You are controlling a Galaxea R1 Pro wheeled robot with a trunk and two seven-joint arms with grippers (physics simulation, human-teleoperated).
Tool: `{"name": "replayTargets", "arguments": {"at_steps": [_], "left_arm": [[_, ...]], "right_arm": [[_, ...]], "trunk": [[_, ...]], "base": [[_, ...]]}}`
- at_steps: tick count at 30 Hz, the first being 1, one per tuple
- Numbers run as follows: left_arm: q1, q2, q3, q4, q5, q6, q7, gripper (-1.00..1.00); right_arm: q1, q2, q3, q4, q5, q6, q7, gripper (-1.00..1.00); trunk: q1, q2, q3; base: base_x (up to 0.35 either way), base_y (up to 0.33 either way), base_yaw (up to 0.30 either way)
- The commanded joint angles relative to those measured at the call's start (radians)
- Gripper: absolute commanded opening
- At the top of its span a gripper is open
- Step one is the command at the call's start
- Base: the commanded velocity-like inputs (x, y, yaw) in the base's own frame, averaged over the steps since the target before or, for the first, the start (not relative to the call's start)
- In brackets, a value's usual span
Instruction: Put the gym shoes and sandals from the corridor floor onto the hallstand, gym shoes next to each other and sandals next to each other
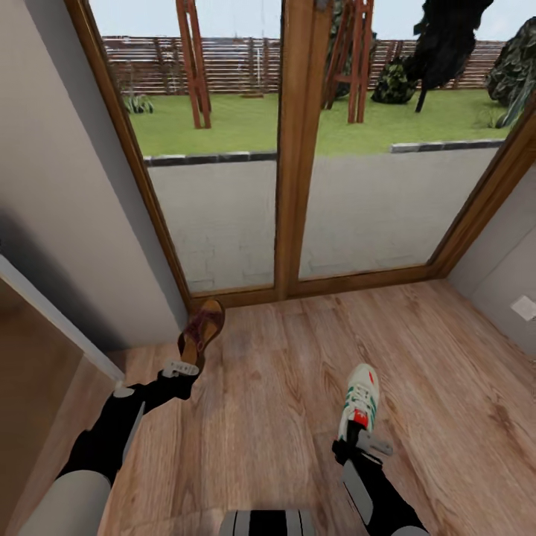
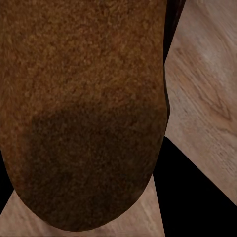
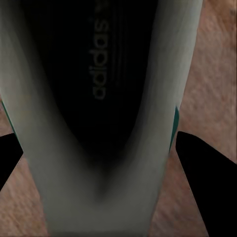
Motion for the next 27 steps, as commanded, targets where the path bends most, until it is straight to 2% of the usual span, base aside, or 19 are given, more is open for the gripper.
{"name": "replayTargets", "arguments": {"at_steps": [1,10,14,17,20,24,27], "left_arm": [[0.000,0.000,0.003,0.019,-0.006,-0.003,0.007,-1.00],[0.000,-0.001,0.002,0.151,-0.006,-0.109,0.090,-1.00],[0.001,-0.001,0.003,0.208,-0.004,-0.136,0.109,-1.00],[0.004,-0.001,0.014,0.255,0.000,-0.172,0.122,-1.00],[0.008,-0.002,0.049,0.312,0.012,-0.244,0.148,-1.00],[0.017,-0.003,0.078,0.372,0.018,-0.316,0.174,-1.00],[0.025,-0.003,0.099,0.412,0.019,-0.359,0.195,-1.00]], "right_arm": [[0.000,-0.016,-0.002,-0.001,0.012,0.003,-0.004,-1.00],[0.000,-0.096,-0.001,0.001,0.140,0.001,-0.002,-1.00],[0.001,-0.119,-0.001,0.004,0.194,0.000,0.006,-1.00],[0.002,-0.127,-0.001,0.006,0.239,-0.005,0.036,-1.00],[0.006,-0.137,-0.002,0.006,0.279,-0.045,0.104,-1.00],[0.022,-0.150,-0.003,0.007,0.295,-0.102,0.176,-1.00],[0.043,-0.163,-0.004,0.008,0.298,-0.132,0.213,-1.00]], "trunk": [[-0.001,0.000,0.005],[-0.005,0.002,0.053],[-0.006,0.003,0.075],[-0.008,0.004,0.091],[-0.009,0.004,0.108],[-0.011,0.005,0.129],[-0.022,0.026,0.144]], "base": [[0.000,0.000,-0.068],[0.000,0.000,-0.087],[0.000,0.000,-0.101],[0.000,0.000,-0.103],[0.000,0.000,-0.103],[0.000,0.000,-0.103],[0.000,0.000,-0.103]]}}
